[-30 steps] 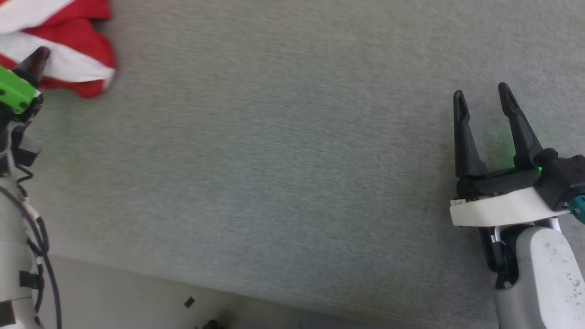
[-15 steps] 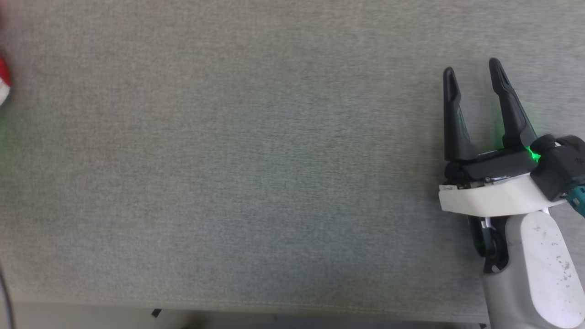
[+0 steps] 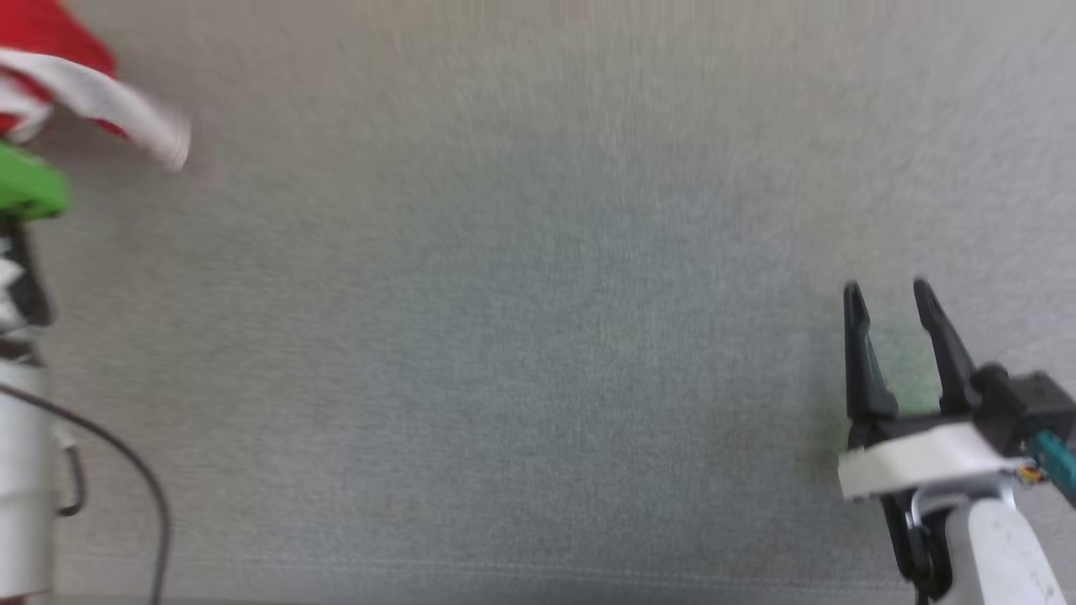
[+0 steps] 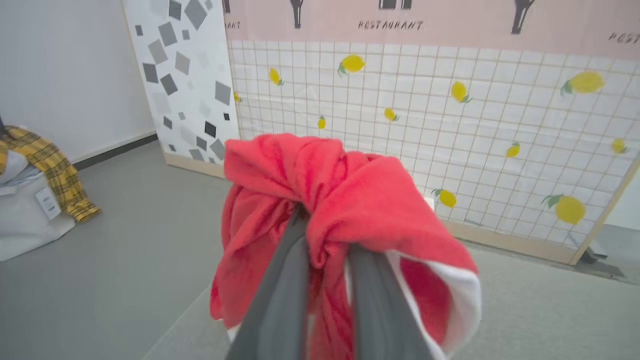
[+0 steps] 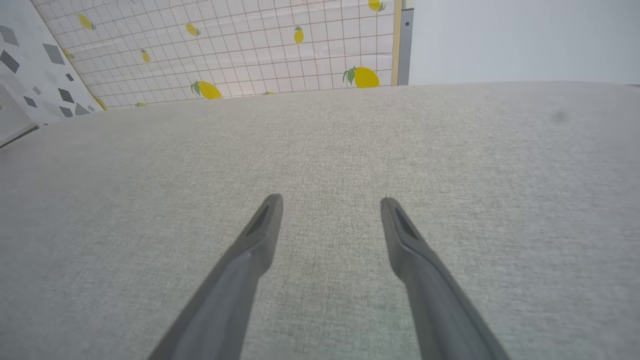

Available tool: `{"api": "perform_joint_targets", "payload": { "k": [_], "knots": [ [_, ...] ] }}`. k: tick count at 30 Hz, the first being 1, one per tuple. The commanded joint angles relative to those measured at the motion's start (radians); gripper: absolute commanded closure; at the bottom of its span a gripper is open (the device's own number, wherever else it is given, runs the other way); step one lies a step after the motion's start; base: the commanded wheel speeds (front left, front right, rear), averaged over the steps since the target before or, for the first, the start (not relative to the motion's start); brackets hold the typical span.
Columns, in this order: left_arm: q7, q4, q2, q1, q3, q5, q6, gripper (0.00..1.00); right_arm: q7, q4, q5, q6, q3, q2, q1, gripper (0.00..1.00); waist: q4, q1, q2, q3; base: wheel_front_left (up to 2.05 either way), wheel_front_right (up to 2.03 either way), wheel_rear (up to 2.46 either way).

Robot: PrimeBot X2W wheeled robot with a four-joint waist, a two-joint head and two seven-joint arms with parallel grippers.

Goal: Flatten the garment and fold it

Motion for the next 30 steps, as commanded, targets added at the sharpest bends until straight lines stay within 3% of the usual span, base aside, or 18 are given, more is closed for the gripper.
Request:
{"api": "perform_joint_targets", "payload": {
  "k": [1, 9, 15, 17, 24, 30],
  "knots": [
    [-0.024, -0.005, -0.018, -0.025, -0.022, 0.019, -0.013, 1.0, -0.002, 0.003, 0.007, -0.002, -0.004, -0.001, 0.021, 0.0, 0.048, 0.0, -0.0001, -0.238, 0.0, 0.0, 0.0],
    [-0.068, -0.004, -0.19, -0.089, -0.208, 0.033, -0.097, 1.0, 0.017, -0.005, 0.003, -0.002, -0.025, -0.001, 0.094, 0.0, -0.007, 0.0, -0.0001, -0.362, 0.0, 0.0, 0.0],
    [-0.046, 0.052, -0.357, -0.082, -0.348, -0.001, -0.159, 1.0, 0.047, -0.038, 0.002, -0.002, -0.022, -0.001, 0.12, 0.0, -0.074, 0.0, -0.0001, -0.371, 0.0, 0.0, 0.0],
    [-0.035, 0.091, -0.389, -0.073, -0.391, -0.013, -0.175, 1.0, 0.055, -0.047, 0.004, -0.002, -0.014, -0.001, 0.123, 0.0, -0.101, 0.0, -0.0001, -0.364, 0.0, 0.0, 0.0],
    [0.103, 0.31, -0.429, -0.034, -0.547, -0.076, -0.201, 1.0, 0.07, -0.06, 0.007, -0.002, 0.018, -0.001, 0.115, 0.0, -0.2, 0.0, -0.0001, -0.334, 0.0, 0.0, 0.0],
    [0.346, 0.515, -0.432, -0.017, -0.679, -0.138, -0.197, 1.0, 0.07, -0.057, 0.018, -0.002, 0.049, -0.001, 0.108, 0.0, -0.274, 0.0, -0.0001, -0.303, 0.0, 0.0, 0.0]
  ]
}}
